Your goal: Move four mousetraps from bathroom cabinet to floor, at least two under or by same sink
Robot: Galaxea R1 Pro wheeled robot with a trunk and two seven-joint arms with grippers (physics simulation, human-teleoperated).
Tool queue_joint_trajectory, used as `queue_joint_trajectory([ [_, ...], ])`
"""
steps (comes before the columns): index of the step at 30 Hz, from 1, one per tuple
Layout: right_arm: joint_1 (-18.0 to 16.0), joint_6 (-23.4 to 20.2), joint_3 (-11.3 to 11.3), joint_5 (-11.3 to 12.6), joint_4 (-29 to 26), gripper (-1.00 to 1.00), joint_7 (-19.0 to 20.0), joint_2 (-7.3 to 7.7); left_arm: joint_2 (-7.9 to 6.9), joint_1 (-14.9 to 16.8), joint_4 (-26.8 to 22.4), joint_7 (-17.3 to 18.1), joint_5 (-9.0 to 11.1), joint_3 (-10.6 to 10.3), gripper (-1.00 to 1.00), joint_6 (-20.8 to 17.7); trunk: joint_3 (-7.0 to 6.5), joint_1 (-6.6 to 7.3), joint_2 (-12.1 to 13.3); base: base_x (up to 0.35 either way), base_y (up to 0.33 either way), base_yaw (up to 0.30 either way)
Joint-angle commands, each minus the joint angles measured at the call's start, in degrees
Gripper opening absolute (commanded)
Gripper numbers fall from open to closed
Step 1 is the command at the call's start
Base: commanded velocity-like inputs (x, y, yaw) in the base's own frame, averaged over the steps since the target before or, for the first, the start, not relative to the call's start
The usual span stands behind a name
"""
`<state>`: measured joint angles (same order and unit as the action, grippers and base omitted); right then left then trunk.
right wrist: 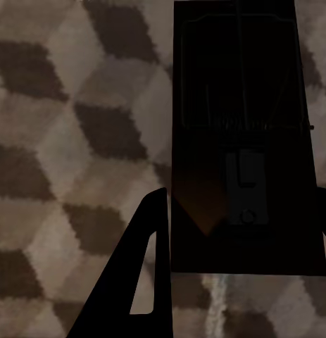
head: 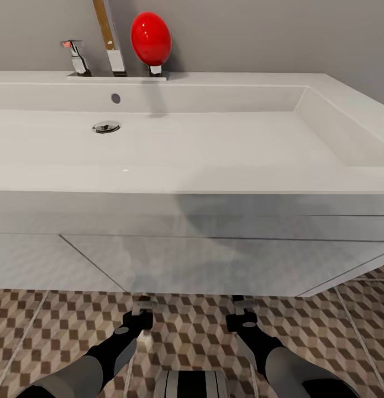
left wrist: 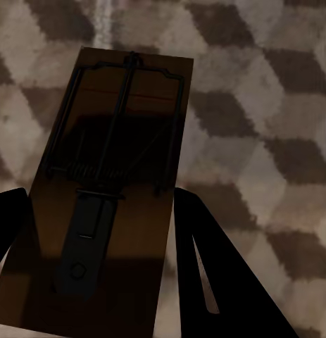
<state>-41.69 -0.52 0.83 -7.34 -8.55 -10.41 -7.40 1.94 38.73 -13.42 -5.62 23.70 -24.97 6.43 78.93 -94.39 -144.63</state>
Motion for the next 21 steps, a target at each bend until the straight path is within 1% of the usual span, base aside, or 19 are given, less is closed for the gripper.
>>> queue_joint_trajectory([
  [1,0.0,0.0,0.0,-0.4,0.0,-1.0,-0.2,-0.02,-0.01,0.0,0.0,-0.5,0.2,-0.5,-1.0,0.2,0.03,0.01,0.0,0.0,0.0,0.0],
  [18,0.0,0.0,0.2,-0.5,0.0,-1.0,-0.2,-0.04,-0.14,0.0,0.2,-0.5,0.2,-0.5,-1.0,0.4,0.03,0.01,0.0,0.0,0.0,0.0],
  [21,0.0,0.1,0.2,-0.5,0.0,-1.0,-0.2,0.0,-0.04,0.0,0.2,-0.5,0.0,-0.5,-1.0,0.5,0.03,0.01,0.0,0.0,0.0,0.0],
])
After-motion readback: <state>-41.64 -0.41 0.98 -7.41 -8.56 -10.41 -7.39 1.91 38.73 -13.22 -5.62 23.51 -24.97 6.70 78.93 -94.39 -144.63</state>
